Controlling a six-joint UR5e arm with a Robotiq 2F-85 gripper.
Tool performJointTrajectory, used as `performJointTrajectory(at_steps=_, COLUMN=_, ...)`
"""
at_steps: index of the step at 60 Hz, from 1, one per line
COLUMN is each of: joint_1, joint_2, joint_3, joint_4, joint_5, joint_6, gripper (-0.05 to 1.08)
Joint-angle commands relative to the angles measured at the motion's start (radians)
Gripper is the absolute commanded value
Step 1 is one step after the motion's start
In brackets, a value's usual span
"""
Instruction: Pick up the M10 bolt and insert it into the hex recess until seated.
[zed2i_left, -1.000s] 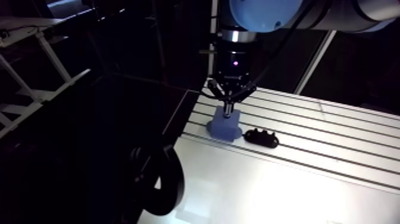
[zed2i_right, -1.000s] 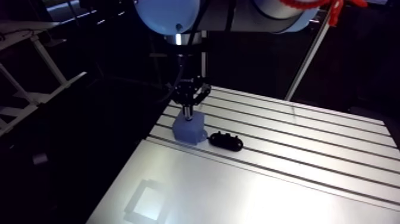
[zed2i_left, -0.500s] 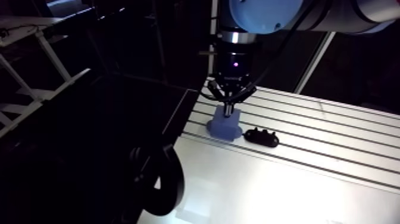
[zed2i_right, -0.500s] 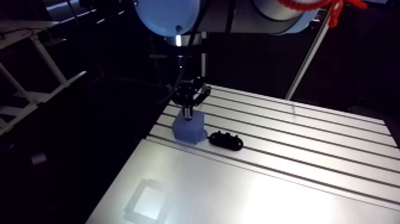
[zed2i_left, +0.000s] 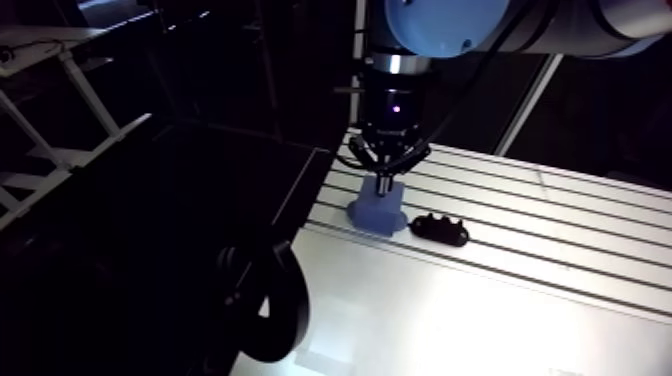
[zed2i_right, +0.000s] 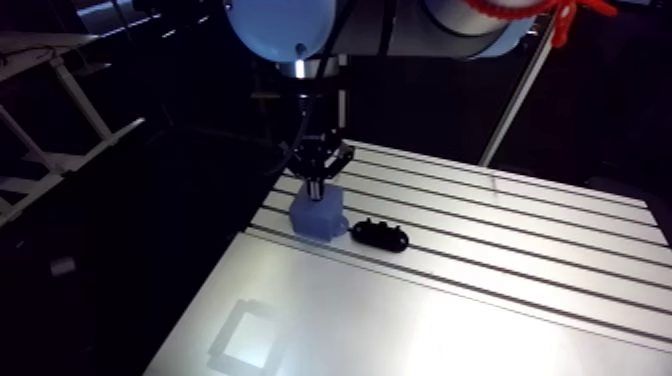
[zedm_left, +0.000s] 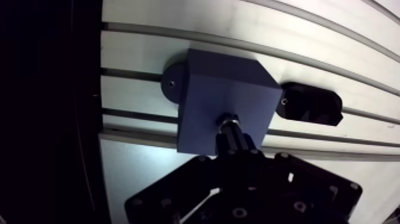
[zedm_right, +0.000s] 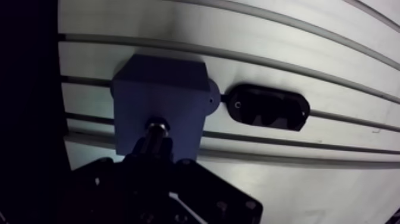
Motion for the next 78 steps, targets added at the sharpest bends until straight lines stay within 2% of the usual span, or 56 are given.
performJointTrajectory(at_steps=1, joint_1=0.000, joint_2=0.000, joint_3=0.002, joint_4=0.000, joint_5=-0.001, joint_6=-0.002, gripper=1.08)
performJointTrajectory(at_steps=66, joint_1=0.000, joint_2=0.005, joint_3=0.005, joint_4=-0.002, joint_5=-0.001, joint_6=-0.006, gripper=1.08)
performJointTrajectory(at_steps=78, joint_1=0.000, joint_2=0.005, joint_3=0.008, joint_4=-0.029, joint_5=-0.001, joint_6=-0.006, gripper=1.08)
